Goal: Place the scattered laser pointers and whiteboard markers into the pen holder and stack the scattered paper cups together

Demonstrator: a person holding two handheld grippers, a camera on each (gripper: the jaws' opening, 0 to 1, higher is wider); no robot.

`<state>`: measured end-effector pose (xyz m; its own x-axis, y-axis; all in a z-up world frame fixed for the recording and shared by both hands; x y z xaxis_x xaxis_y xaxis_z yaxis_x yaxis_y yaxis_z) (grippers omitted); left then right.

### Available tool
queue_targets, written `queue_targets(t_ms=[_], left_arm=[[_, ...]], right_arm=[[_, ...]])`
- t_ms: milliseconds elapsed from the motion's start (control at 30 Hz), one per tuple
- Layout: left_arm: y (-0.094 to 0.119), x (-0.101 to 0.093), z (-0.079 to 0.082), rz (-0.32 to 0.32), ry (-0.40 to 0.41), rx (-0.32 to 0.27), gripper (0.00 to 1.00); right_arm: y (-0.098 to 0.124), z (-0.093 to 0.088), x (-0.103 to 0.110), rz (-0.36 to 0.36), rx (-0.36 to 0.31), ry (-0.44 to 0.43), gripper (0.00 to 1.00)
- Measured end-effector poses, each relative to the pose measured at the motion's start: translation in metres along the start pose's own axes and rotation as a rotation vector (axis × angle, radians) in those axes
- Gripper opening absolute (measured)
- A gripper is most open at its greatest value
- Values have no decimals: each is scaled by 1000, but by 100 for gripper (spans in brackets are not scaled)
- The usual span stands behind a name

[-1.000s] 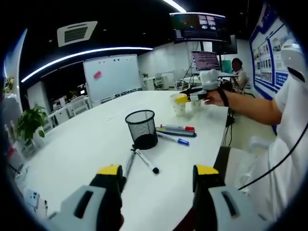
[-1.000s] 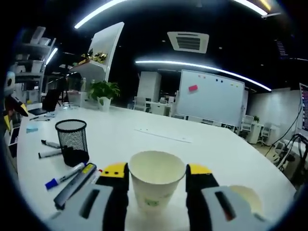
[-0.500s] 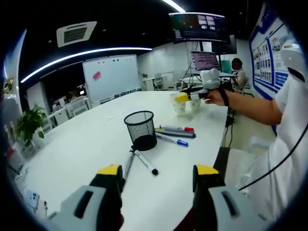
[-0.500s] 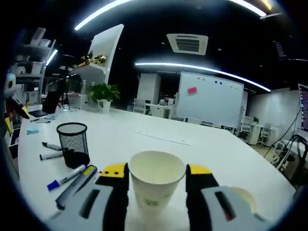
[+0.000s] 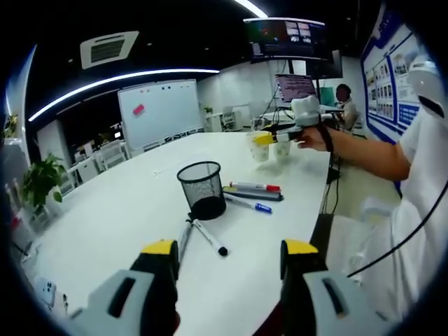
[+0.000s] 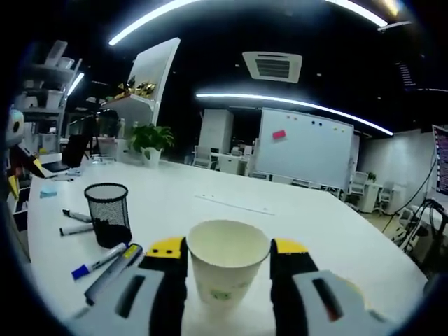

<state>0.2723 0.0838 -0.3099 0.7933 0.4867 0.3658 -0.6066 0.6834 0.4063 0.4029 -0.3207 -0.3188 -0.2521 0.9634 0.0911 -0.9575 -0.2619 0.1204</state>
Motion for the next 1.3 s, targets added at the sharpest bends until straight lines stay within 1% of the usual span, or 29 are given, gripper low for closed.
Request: queue_targets(t_ms=[267,700,1300], left_arm=[[0,0,-1,-1,0,-1,60],[1,1,-1,4,0,0,60],[2,3,1,7,-4,0,60]], right_arm=[[3,6,2,2,-11,11,47],[4,7,4,-1,-19,23,47],[10,15,6,1,-32,42,47]])
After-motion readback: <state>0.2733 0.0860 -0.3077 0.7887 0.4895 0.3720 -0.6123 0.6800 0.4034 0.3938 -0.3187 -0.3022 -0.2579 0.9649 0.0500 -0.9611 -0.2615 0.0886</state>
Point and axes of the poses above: the point that each gripper's makers call its tool centre point, and the gripper's own axes: y roughly backward along the fingers, x roughly to its left, z roughly out of its top, the point moved 9 cm from there along y, roughly backward along the fingers, and after that the axes turned 15 degrees about -y, right-handed, at the moved point
